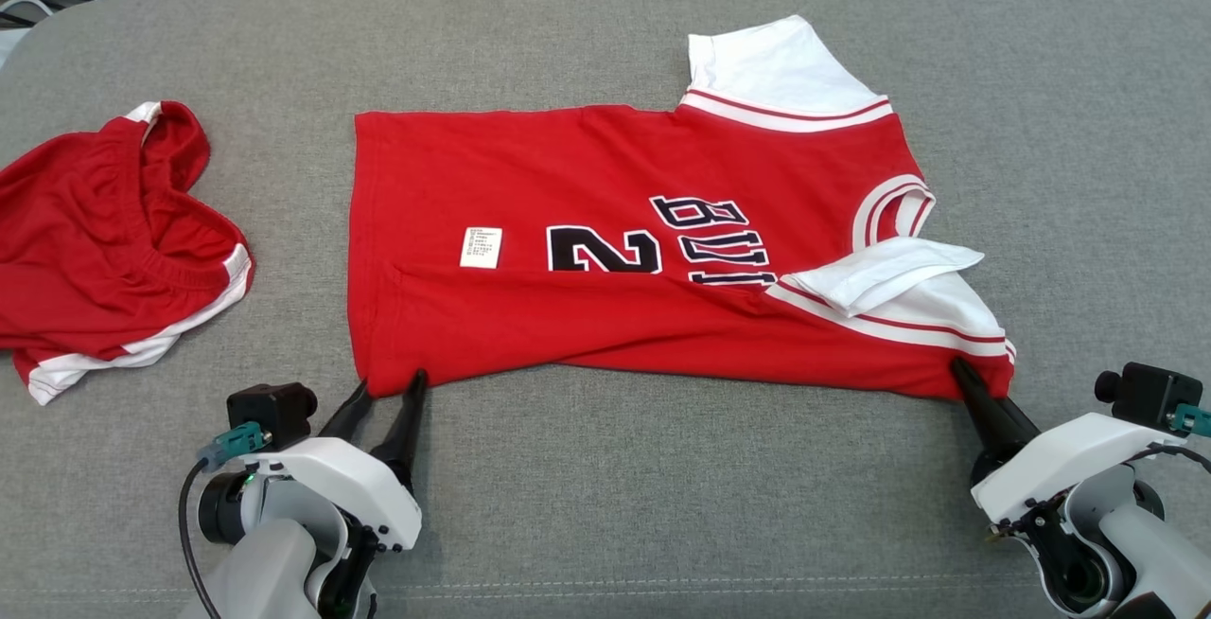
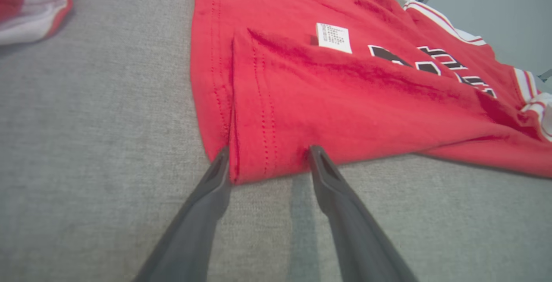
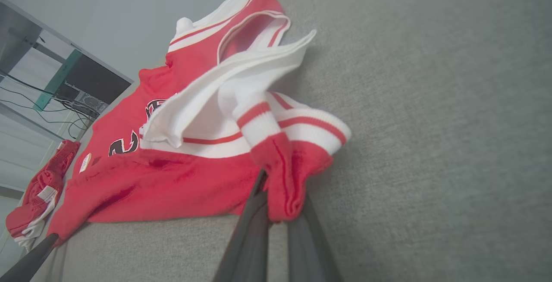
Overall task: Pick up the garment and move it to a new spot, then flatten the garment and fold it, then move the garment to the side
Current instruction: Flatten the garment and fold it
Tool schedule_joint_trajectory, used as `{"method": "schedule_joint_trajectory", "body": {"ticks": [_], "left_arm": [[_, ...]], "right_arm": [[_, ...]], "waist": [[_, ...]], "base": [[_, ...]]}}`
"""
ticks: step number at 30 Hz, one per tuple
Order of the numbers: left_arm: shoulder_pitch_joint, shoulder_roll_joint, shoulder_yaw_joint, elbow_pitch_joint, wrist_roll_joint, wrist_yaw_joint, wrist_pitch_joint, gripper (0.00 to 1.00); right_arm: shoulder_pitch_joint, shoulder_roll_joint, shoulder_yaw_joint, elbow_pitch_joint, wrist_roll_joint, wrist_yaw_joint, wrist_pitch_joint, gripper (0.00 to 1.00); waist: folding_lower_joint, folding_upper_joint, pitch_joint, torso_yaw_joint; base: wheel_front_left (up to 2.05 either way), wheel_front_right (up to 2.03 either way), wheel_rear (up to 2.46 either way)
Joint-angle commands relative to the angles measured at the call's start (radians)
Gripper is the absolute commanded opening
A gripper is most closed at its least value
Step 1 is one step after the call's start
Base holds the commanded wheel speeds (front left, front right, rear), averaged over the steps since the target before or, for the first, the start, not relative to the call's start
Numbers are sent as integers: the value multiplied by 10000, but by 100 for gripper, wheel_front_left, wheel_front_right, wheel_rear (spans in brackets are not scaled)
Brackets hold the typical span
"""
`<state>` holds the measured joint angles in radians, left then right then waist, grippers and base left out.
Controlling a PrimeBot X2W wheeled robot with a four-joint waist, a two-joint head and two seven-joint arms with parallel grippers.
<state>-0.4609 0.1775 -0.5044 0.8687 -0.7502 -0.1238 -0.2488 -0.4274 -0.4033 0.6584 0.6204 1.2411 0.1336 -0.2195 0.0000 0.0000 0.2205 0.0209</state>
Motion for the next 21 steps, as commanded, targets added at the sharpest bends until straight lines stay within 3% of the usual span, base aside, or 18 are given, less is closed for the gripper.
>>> {"method": "schedule_joint_trajectory", "body": {"ticks": [1,13,21], "left_arm": [[-413,299,215,-201,-204,-67,-130,0],[-257,748,-405,-544,-1197,-68,-127,0],[102,1636,-1520,-932,-2312,-68,453,0]], "right_arm": [[-101,-217,131,-146,54,-29,-167,0],[-214,-536,316,-168,207,-29,-137,0],[30,-1276,531,-524,418,-29,359,0]], "waist": [[0,0,27,-9],[0,0,-161,76],[0,0,-599,195]], "base": [[0,0,0],[0,0,0],[0,0,0]]}}
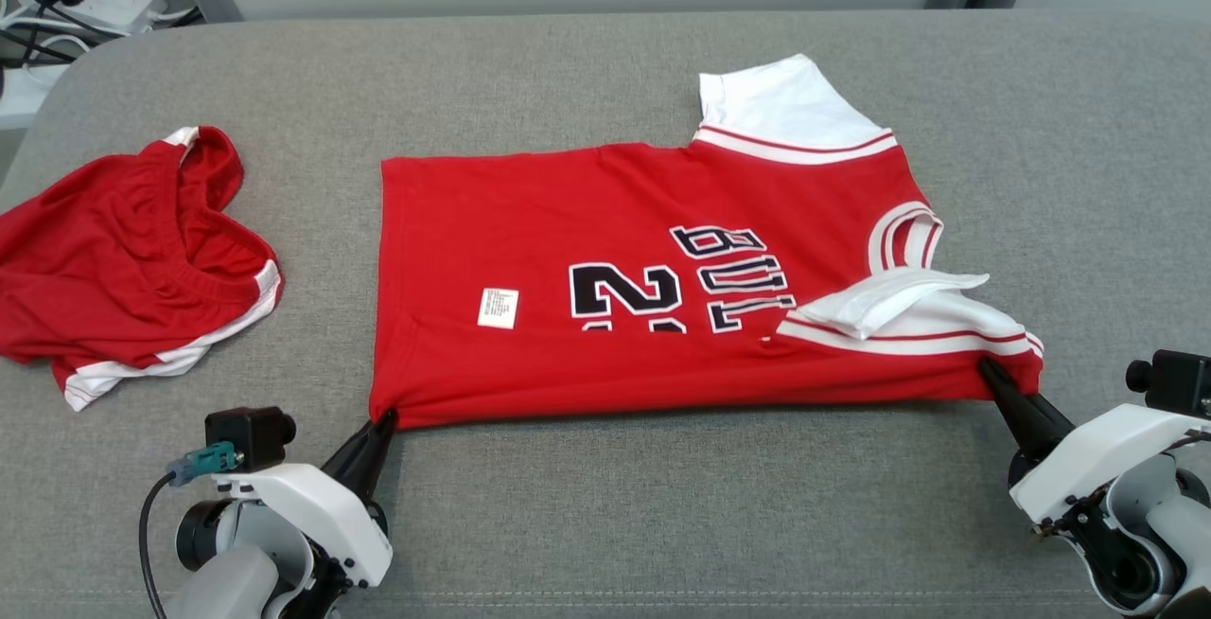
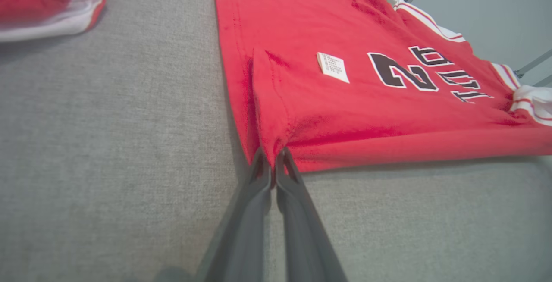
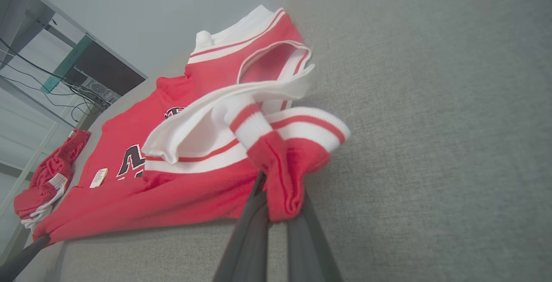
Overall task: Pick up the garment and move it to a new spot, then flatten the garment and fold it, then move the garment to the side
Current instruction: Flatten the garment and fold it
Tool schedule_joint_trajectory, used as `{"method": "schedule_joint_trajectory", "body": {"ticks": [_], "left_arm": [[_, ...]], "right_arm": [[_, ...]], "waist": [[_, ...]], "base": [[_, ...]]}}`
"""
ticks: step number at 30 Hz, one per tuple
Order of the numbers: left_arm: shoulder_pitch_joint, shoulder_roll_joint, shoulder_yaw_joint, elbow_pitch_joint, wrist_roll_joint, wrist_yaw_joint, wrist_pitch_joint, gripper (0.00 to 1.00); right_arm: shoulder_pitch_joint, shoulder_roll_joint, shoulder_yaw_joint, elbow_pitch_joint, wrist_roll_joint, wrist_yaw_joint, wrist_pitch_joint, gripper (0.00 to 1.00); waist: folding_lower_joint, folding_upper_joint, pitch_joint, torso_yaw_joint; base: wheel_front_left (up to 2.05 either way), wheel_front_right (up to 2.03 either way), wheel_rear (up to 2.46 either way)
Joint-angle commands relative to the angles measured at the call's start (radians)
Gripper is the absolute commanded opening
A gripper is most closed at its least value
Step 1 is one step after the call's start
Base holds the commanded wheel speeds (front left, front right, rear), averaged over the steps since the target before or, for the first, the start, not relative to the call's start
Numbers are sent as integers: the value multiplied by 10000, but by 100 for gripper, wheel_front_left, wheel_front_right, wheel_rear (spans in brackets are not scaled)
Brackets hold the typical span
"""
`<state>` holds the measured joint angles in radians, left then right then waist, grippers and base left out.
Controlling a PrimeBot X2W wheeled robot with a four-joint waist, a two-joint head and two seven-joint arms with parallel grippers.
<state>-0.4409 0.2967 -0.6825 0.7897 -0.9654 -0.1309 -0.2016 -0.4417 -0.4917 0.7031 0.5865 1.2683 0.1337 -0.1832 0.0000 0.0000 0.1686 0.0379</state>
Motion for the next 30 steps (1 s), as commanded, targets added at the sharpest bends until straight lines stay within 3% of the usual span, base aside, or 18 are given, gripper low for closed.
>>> {"method": "schedule_joint_trajectory", "body": {"ticks": [1,10,26,27,28,29,30], "left_arm": [[-58,552,121,-201,-274,3,65,0],[321,1162,-800,-349,-1049,2,350,0],[346,1366,-1661,292,-1264,2,-6,0],[313,1361,-1692,364,-1261,2,-39,29],[277,1347,-1716,454,-1253,2,-76,81],[244,1325,-1734,536,-1248,2,-116,100],[209,1302,-1741,628,-1244,2,-159,100]], "right_arm": [[207,-486,120,-235,159,-30,82,0],[810,-990,413,-696,463,-30,823,0],[1811,-1260,600,-1311,642,-30,1452,1],[1795,-1265,606,-1246,565,-30,1472,40],[1786,-1265,645,-1195,492,-30,1552,100],[1780,-1258,648,-1175,466,-30,1614,100],[1775,-1265,607,-1154,469,-30,1644,100]], "waist": [[0,0,-130,29],[0,0,-608,115],[0,0,-944,204],[0,0,-929,189],[0,0,-918,175],[0,0,-908,162],[0,0,-901,151]], "base": [[0,0,0],[0,0,0],[0,0,0],[0,0,0],[0,0,0],[0,0,0],[0,0,0]]}}
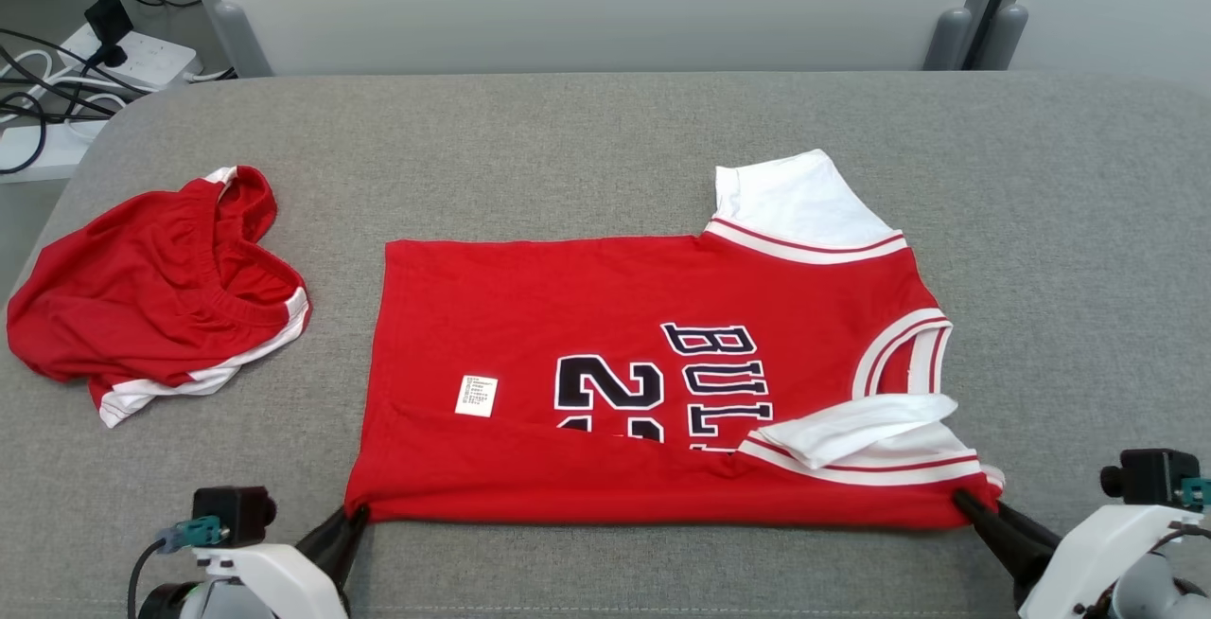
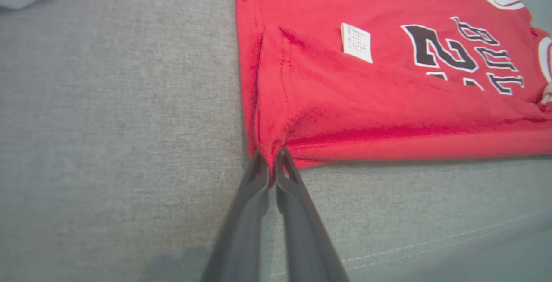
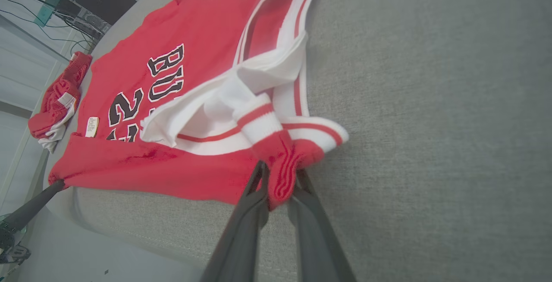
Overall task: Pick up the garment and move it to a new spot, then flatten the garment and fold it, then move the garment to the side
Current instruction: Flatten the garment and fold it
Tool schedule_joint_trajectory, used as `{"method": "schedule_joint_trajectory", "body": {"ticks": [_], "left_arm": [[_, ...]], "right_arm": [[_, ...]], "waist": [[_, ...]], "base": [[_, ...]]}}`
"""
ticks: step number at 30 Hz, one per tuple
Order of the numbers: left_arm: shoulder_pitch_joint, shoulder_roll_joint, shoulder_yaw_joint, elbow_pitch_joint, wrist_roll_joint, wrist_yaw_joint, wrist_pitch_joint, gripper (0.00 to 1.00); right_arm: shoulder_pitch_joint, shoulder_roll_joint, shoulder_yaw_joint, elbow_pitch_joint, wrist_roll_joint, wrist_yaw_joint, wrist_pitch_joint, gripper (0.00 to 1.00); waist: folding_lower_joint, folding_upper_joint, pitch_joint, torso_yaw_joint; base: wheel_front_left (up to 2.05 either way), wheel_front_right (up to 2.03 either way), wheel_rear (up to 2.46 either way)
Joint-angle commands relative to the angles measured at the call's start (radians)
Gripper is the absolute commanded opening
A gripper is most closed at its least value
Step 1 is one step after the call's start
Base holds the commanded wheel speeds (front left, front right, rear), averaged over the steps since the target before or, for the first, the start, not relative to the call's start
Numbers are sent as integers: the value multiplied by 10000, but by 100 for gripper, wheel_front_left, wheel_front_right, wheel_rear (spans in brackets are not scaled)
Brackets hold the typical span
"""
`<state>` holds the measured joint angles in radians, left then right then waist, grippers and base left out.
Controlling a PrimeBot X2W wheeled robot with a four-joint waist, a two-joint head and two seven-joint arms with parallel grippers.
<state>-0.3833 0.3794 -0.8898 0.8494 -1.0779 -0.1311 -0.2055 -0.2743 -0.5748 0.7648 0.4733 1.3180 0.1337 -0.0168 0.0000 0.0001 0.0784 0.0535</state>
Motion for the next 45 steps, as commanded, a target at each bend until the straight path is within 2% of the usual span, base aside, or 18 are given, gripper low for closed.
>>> {"method": "schedule_joint_trajectory", "body": {"ticks": [1,5,11,19,21,23,27,35,45], "left_arm": [[-396,450,296,144,-79,4,-148,100],[-530,388,302,590,89,59,-328,100],[-813,455,637,693,703,511,-548,100],[-449,463,2393,-919,2253,1359,-560,100],[-230,449,2904,-1407,2752,1606,-561,100],[10,430,3467,-1939,3270,1855,-561,100],[582,210,4527,-2959,4162,2209,-562,100],[1349,-328,5616,-3944,5292,2164,-562,100],[2287,-1201,6748,-4865,6634,2142,-562,100]], "right_arm": [[103,-474,-47,9,-47,-30,10,100],[131,-721,-414,127,-153,-30,-262,100],[16,-801,-1073,559,-730,-30,-1279,100],[-529,-200,-2103,1015,-2483,-30,-2372,100],[-688,12,-2716,1017,-3193,-30,-2433,100],[-777,332,-3849,689,-4113,-30,-2442,100],[-302,1268,-5784,-325,-6068,-30,-2446,100],[533,2512,-7030,-1594,-7964,-30,-2448,100],[1155,3533,-7250,-2098,-9302,-30,-2449,100]], "waist": [[0,-1,-1,-13],[0,-1,-46,-2],[0,-1,-159,66],[0,-1,-330,130],[0,-1,-375,116],[0,-1,-405,90],[0,-1,-490,77],[0,-1,-585,75],[0,-1,-769,28]], "base": [[0,0,0],[0,0,0],[0,0,0],[0,0,0],[0,0,0],[0,0,0],[0,0,0],[0,0,0],[0,0,0]]}}
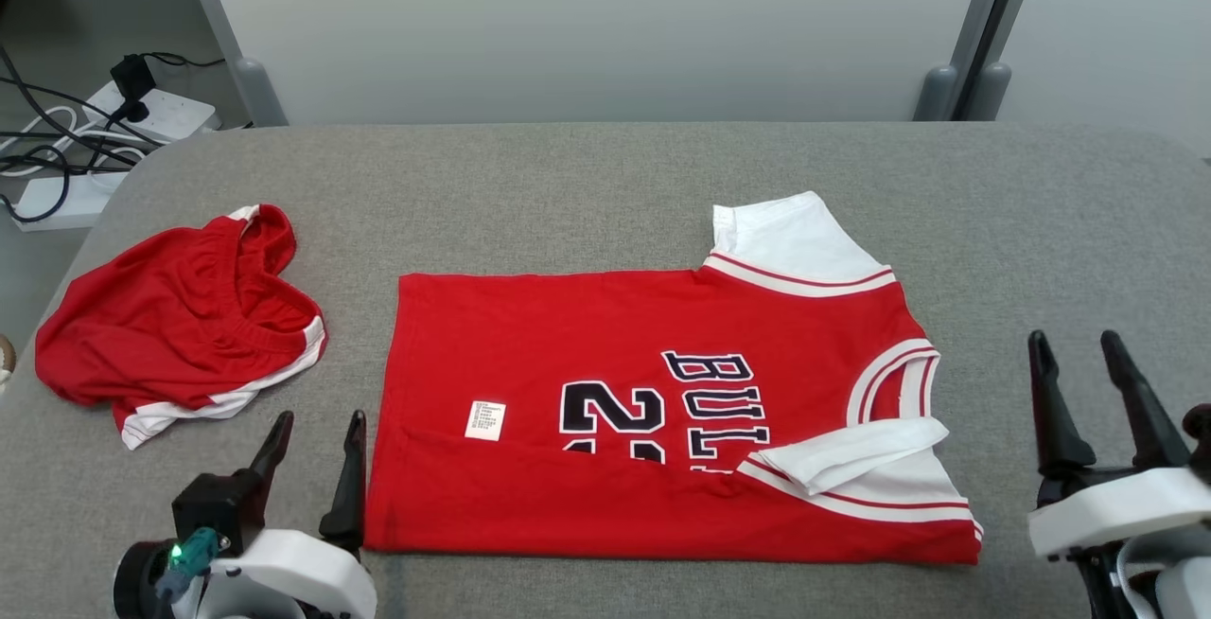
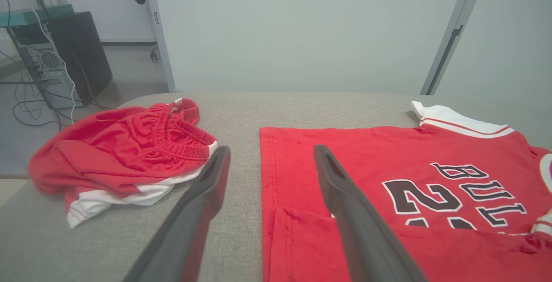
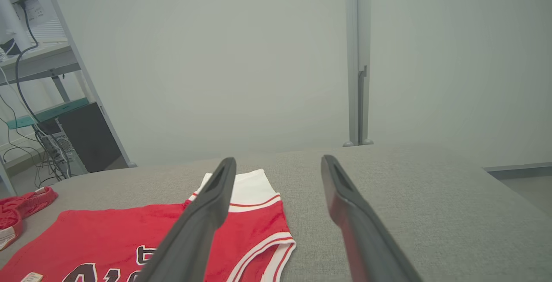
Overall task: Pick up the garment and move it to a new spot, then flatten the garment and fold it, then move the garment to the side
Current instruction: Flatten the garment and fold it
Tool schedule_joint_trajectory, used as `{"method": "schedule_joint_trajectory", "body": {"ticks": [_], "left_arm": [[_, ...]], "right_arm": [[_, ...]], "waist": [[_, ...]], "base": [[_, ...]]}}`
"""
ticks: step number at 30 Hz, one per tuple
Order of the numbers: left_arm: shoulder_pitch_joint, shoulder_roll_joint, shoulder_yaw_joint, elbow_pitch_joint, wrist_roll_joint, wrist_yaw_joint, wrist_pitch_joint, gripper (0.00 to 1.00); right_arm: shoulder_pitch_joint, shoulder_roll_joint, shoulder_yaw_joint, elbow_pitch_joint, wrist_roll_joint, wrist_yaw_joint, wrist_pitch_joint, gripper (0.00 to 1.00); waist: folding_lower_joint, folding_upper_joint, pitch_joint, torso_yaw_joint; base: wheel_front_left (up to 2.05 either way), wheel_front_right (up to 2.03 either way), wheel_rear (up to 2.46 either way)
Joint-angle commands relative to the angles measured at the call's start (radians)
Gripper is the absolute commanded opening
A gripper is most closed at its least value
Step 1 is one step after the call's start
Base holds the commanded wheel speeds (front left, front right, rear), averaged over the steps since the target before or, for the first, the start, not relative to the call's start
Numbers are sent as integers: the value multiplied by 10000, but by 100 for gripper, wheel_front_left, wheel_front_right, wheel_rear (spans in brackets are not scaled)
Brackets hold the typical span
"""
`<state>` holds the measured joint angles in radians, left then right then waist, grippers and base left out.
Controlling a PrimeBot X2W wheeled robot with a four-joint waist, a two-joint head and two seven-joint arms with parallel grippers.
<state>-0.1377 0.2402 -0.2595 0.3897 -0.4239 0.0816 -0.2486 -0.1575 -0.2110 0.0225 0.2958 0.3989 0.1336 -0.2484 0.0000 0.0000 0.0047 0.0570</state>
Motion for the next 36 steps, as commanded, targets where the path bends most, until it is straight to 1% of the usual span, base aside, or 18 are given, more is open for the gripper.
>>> {"method": "schedule_joint_trajectory", "body": {"ticks": [1,13,18,25,27,28,33,36], "left_arm": [[-51,93,528,-325,201,-11,-131,100],[821,-772,1350,-497,1536,-383,-131,100],[950,-1006,1622,-423,1927,-574,-131,100],[984,-1221,1945,-320,2275,-877,-131,100],[966,-1275,2004,-245,2292,-1035,-131,100],[966,-1275,2004,-245,2292,-1035,-131,100],[615,-1357,2133,29,2209,-1460,-131,100],[66,-1256,2109,298,2098,-1749,-132,100]], "right_arm": [[67,-63,224,-315,-196,-29,-133,100],[682,355,284,-5,-700,-29,-133,100],[725,325,389,113,-961,-29,-133,100],[695,375,392,179,-1002,-29,-133,100],[680,388,416,192,-987,-29,-133,100],[680,388,416,192,-987,-29,-133,100],[492,351,551,176,-937,-29,-133,100],[207,362,602,85,-944,-29,-133,100]], "waist": [[0,0,-60,-10],[0,0,-306,-48],[0,0,-311,-34],[0,0,-267,-31],[0,0,-206,-45],[0,0,-206,-45],[0,0,250,-129],[0,0,774,-189]], "base": [[0,0,0],[0,0,0],[0,0,0],[0,0,0],[0,0,0],[0,0,0],[0,0,0],[0,0,0]]}}
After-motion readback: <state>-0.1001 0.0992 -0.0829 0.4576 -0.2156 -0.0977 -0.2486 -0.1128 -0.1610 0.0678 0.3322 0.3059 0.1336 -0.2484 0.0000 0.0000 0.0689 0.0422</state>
